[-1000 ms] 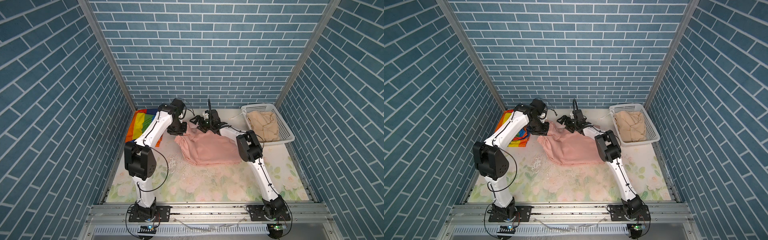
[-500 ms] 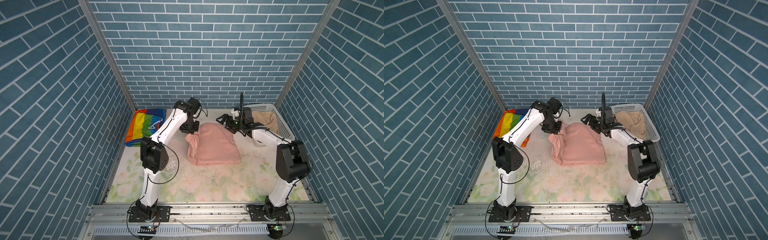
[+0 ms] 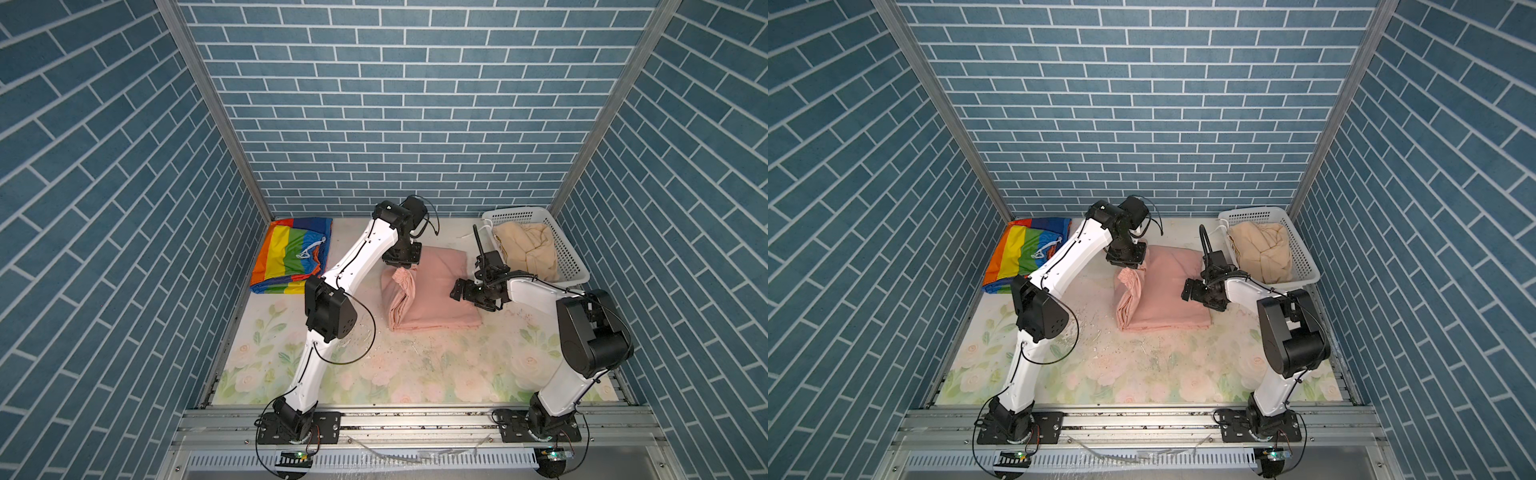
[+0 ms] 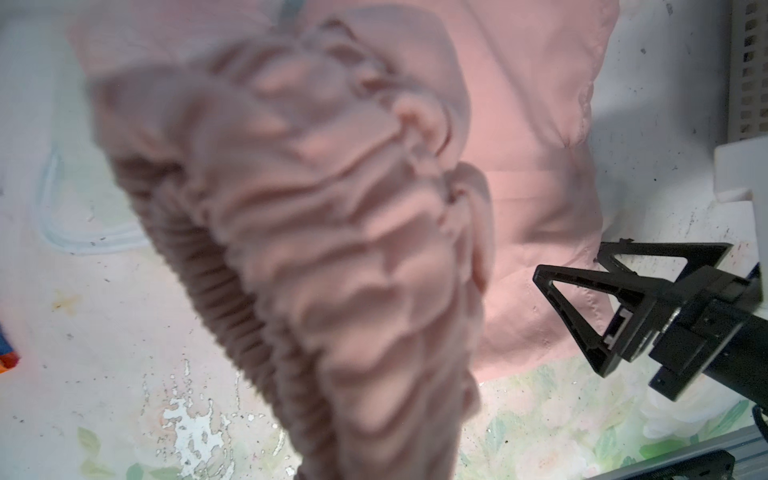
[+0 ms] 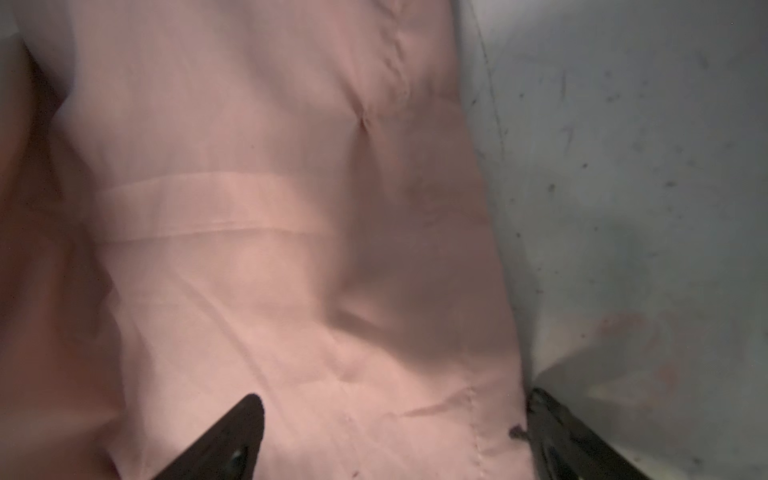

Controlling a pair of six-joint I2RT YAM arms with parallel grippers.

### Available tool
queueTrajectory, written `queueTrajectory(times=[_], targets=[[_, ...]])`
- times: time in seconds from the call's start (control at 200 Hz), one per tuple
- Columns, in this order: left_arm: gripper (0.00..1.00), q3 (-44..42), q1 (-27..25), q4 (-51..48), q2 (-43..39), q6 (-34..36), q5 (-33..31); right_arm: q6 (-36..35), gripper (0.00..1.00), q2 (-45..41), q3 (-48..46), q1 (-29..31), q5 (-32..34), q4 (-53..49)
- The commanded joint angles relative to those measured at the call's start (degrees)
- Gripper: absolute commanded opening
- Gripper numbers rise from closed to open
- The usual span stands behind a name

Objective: Fold and stack the shorts

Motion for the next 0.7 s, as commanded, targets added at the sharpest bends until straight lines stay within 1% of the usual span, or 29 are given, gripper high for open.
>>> queueTrajectory(times=[0.0,0.245,0.435,0.695], targets=[[0.00,-0.1,-1.9,2.2,1.5,-2.3,2.0,-2.0,0.98,0.2,-1.6,-0.2,1.8,0.5],[0.00,-6.3,-3.6,14.2,1.9,-7.3,6.7,0.8,0.99,2.4,-4.7,-0.2,-2.2,5.6],[0.00,-11.4,-4.1,23.1,1.2,-10.7,8.9,1.2,0.99,2.6,-6.6,-0.2,-2.9,7.0],[0.00,-13.4,-4.1,30.1,2.3,-14.3,11.7,2.0,0.98,3.6,-8.6,-0.2,-4.1,9.2]])
